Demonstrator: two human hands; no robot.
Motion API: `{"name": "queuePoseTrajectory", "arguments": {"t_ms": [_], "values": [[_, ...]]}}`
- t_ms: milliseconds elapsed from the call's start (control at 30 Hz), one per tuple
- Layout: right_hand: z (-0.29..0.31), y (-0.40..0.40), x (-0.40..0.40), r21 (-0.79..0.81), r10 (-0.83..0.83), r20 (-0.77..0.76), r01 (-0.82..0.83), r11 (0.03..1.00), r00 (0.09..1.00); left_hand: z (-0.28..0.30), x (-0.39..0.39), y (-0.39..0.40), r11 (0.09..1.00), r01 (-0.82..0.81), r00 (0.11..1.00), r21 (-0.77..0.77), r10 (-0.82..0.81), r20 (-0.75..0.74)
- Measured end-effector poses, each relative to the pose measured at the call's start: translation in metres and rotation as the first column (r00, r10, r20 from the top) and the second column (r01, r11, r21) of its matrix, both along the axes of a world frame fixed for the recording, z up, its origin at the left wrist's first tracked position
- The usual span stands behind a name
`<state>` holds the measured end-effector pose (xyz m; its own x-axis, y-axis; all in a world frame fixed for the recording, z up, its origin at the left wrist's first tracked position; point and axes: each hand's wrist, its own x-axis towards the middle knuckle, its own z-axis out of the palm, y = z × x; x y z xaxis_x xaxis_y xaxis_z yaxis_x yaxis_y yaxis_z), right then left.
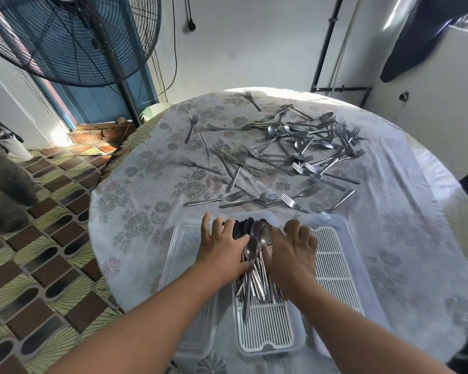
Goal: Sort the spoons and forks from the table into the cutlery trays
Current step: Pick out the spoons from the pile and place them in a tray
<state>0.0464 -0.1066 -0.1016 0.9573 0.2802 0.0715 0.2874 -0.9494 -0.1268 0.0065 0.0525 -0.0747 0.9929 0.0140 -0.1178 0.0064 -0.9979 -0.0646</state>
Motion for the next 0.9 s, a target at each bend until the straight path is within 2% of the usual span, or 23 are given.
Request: {"name": "queuePoseTrajectory", "arguments": {"t_ms": [200, 433, 533, 667, 800, 900], "values": [[-0.001, 0.001, 0.001, -0.090, 0.071, -0.078, -0.077, 0.993, 0.994, -0.002, -0.003, -0.006, 0.998, 0.047, 0.999, -0.035, -0.046, 0.026], [0.002, -0.001, 0.008, -0.123, 0.096, -0.144, -0.114, 0.986, 0.985, -0.002, 0.010, 0.000, 0.998, -0.055, 0.996, 0.025, 0.056, -0.064], [0.001, -0.002, 0.007, -0.079, 0.074, -0.163, -0.088, 0.993, 0.984, -0.004, 0.011, -0.003, 0.997, -0.080, 0.995, 0.017, 0.081, -0.061], [0.002, -0.003, 0.004, -0.012, 0.052, -0.163, -0.055, 0.998, 0.985, -0.004, 0.008, -0.011, 0.988, -0.113, 0.994, -0.103, 0.113, -0.003], [0.006, -0.005, -0.001, 0.054, 0.030, -0.132, -0.023, 0.998, 0.991, -0.005, 0.008, -0.006, 0.989, -0.051, 0.996, -0.141, 0.062, 0.070], [0.008, -0.006, -0.005, 0.076, 0.002, -0.147, 0.009, 0.997, 0.989, -0.007, 0.008, 0.002, 0.992, 0.003, 1.000, -0.130, -0.001, 0.021]]}}
